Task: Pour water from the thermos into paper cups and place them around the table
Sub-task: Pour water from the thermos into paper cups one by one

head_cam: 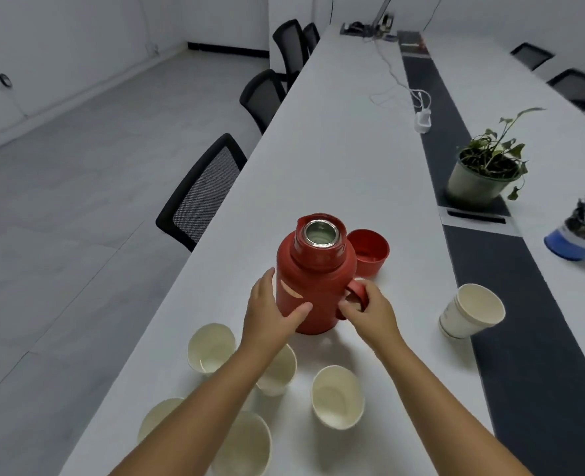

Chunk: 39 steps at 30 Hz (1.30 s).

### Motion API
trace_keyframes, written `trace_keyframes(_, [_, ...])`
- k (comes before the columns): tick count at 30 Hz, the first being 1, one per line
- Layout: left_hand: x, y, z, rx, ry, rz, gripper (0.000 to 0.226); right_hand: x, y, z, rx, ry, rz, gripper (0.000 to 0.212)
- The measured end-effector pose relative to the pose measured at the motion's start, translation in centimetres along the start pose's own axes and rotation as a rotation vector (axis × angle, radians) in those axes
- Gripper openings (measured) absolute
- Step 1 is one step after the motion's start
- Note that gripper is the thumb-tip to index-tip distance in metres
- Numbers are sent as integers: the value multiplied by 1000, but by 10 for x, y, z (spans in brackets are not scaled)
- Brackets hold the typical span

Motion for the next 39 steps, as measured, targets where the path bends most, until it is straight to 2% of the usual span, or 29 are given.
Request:
trace_keyframes(1, [3,7,9,-36,19,1,87,-1,-4,8,60,-31,14,14])
trace_keyframes(3, [9,11,23,-59,67,-8,95,-4,-7,22,92,-89,-23,17])
trace_keyframes(7, [20,-4,34,36,188,-147,78,-9,-15,27,101,-162,-26,13])
trace_keyframes(9, [23,-3,34,37,205,-187,84,-14,-19,24,89,-200,1,13])
trace_keyframes(13, [23,-6,24,54,151,-254,96,-32,4,13,-31,-252,2,16])
trace_keyframes(16, [19,-29,11,115,117,-316,93,-55,33,-3,-143,-279,-51,19])
trace_keyframes(20, [12,-71,-11,172,79,-372,89,-93,59,-32,-187,-332,-76,14])
trace_keyframes(22, [11,-87,-25,187,68,-378,91,-106,65,-50,-184,-325,-64,12])
trace_keyframes(25, [16,-100,-47,168,77,-397,104,-125,76,-82,-222,-329,-101,23])
trace_keyframes(29, [35,-100,-82,103,125,-488,87,-144,85,-120,-260,-281,-221,14])
trace_keyframes(31, [49,-92,-102,57,147,-529,89,-146,82,-137,-263,-225,-270,13])
trace_keyframes(34, [71,-79,-132,-22,211,-591,101,-145,69,-158,-245,-166,-327,26])
trace_keyframes(37, [88,-65,-158,-85,246,-655,88,-144,57,-175,-231,-169,-416,33])
trace_keyframes(39, [95,-56,-173,-128,253,-685,87,-141,50,-182,-216,-165,-472,45])
Point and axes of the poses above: each hand's wrist, its own z-axis towards the middle knuckle, its own x-axis out of the palm, y = z × x, the point moved 10 cm from there along z, towards the middle knuckle, and after that the axes turned 4 degrees about x, right-handed, at the moved point
